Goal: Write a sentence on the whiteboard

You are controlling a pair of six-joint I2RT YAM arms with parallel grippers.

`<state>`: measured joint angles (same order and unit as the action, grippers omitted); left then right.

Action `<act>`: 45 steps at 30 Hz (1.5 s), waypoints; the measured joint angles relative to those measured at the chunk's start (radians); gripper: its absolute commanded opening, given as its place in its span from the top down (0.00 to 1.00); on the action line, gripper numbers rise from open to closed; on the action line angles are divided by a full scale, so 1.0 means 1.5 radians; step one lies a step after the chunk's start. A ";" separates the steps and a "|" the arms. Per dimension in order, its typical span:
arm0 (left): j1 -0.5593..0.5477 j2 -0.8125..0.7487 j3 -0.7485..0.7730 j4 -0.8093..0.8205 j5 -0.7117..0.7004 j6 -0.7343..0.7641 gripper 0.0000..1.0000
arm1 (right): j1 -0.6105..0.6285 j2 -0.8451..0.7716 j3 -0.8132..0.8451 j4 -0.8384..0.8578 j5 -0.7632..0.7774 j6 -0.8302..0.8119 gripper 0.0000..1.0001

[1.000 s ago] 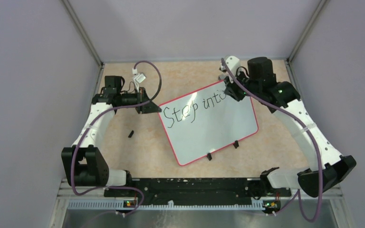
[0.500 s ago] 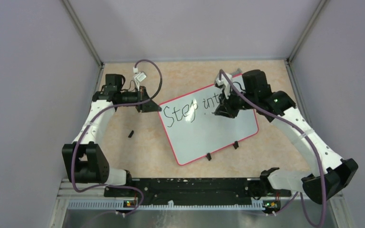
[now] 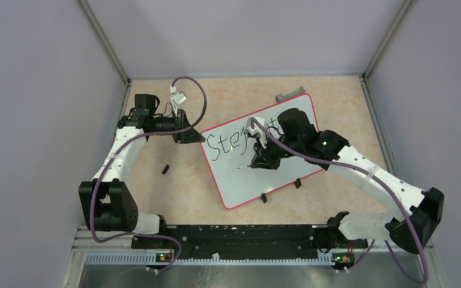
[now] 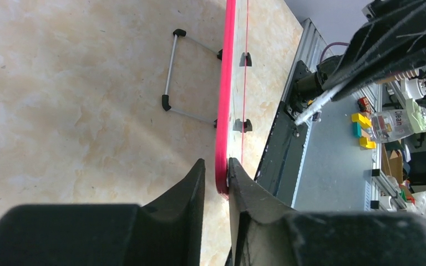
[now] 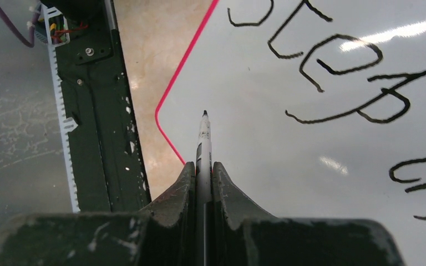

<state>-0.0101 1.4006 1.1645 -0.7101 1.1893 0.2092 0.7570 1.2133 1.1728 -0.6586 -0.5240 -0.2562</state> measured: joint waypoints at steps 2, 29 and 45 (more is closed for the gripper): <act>0.000 0.000 -0.002 0.000 0.000 -0.001 0.86 | 0.030 0.002 -0.001 0.017 0.017 0.003 1.00; 0.000 0.000 -0.015 0.032 0.004 -0.055 1.00 | 0.236 0.116 -0.044 0.183 0.265 0.002 1.00; 0.000 0.000 -0.017 0.039 -0.001 -0.056 1.00 | 0.240 0.126 -0.045 0.197 0.311 -0.008 1.00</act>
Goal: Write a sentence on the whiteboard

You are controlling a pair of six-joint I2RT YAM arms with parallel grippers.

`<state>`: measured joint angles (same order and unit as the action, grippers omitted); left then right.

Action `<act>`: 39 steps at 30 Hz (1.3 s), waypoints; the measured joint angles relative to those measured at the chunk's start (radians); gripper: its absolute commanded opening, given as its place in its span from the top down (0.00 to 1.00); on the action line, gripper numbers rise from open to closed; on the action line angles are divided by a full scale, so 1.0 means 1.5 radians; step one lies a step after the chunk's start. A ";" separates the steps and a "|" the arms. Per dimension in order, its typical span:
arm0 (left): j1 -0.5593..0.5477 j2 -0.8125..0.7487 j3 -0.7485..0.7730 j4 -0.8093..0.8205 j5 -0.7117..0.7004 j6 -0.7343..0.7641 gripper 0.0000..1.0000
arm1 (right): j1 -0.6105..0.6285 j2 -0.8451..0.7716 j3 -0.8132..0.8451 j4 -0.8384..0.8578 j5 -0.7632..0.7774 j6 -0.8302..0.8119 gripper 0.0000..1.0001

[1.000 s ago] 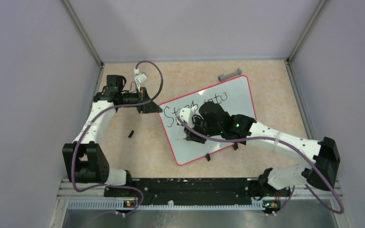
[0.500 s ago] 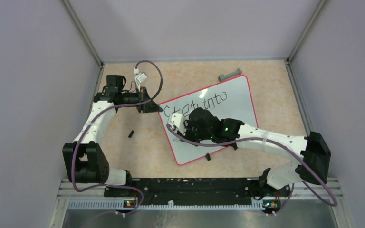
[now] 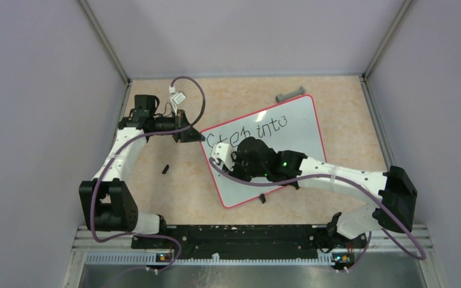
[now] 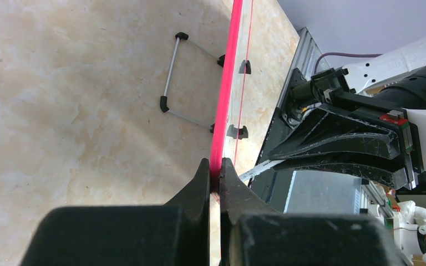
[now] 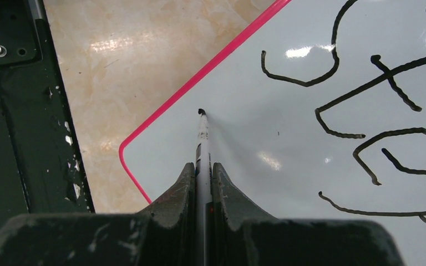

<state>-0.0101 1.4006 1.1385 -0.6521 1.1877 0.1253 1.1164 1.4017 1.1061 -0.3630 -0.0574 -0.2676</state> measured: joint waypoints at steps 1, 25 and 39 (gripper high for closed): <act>0.000 0.000 0.000 0.001 0.000 0.000 1.00 | -0.001 -0.001 0.000 0.000 0.001 0.000 1.00; 0.000 0.000 0.000 0.001 0.001 0.000 1.00 | -0.026 -0.038 0.034 -0.060 -0.030 0.002 1.00; 0.000 -0.001 0.000 -0.002 0.000 0.000 1.00 | -0.026 0.002 0.044 -0.046 -0.004 0.006 1.00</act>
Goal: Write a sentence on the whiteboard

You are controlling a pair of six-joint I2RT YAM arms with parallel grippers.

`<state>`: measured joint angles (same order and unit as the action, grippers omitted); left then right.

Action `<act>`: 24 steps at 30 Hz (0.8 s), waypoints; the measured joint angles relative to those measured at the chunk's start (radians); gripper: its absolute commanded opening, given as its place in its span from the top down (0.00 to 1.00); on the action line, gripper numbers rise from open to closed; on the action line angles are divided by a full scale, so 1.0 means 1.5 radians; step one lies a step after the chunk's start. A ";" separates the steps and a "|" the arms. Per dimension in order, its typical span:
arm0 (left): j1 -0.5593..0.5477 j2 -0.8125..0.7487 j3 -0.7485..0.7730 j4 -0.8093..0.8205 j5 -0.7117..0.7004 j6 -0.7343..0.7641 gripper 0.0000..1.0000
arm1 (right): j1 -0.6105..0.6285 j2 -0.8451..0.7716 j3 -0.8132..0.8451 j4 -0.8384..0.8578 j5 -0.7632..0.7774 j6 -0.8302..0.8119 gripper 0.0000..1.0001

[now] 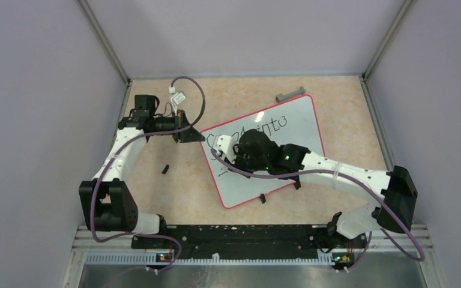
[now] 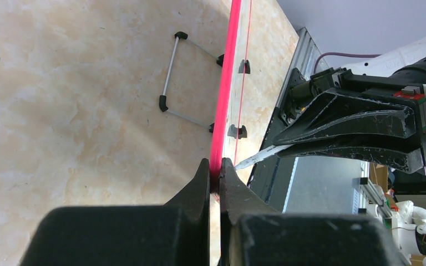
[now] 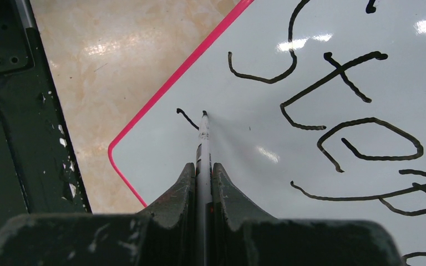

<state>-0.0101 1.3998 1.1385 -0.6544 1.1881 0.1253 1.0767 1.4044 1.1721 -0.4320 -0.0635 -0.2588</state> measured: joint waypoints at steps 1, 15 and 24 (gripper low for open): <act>0.000 0.000 0.000 0.000 0.000 0.000 1.00 | 0.000 0.000 0.000 0.000 0.000 0.000 1.00; 0.000 0.000 0.000 0.000 -0.002 0.008 1.00 | 0.010 -0.002 -0.046 0.011 -0.023 -0.001 1.00; 0.000 0.000 0.000 0.000 -0.001 0.008 1.00 | 0.013 -0.012 -0.053 -0.004 -0.014 -0.002 1.00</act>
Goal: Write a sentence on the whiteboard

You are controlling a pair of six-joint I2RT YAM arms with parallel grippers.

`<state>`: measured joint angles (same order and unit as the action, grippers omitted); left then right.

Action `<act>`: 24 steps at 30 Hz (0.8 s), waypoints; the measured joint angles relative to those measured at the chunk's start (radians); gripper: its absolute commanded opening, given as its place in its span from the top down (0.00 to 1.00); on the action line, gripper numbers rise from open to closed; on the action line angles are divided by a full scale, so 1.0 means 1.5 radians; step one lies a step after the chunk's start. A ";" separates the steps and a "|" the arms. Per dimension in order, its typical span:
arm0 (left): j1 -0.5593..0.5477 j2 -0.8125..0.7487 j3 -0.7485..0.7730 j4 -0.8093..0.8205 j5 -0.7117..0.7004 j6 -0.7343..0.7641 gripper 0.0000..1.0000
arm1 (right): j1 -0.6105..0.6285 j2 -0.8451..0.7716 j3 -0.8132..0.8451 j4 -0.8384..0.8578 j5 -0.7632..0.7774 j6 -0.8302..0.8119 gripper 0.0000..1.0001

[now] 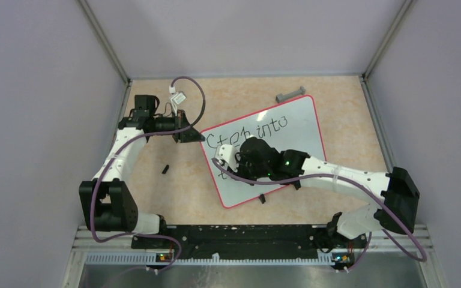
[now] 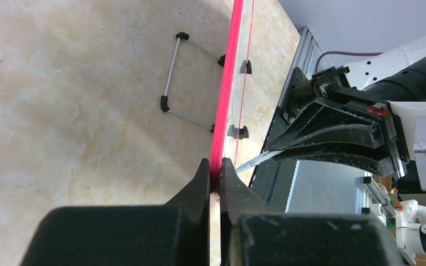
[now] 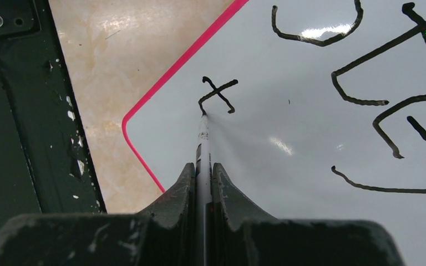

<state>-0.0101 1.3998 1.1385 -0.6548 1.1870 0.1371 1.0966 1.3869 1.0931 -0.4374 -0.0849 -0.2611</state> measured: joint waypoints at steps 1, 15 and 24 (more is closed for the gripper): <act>0.000 0.000 0.000 0.000 0.000 0.000 1.00 | 0.000 -0.002 0.000 -0.002 0.003 0.000 1.00; 0.000 0.000 0.000 -0.002 0.002 -0.001 1.00 | -0.006 -0.031 0.001 -0.039 0.021 -0.005 1.00; 0.000 0.000 0.000 -0.002 0.002 -0.001 1.00 | -0.019 -0.041 0.002 -0.042 0.038 -0.003 1.00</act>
<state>-0.0101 1.3994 1.1385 -0.6571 1.1893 0.1356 1.0676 1.3247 1.0966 -0.5007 -0.0277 -0.2649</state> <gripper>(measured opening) 0.027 0.086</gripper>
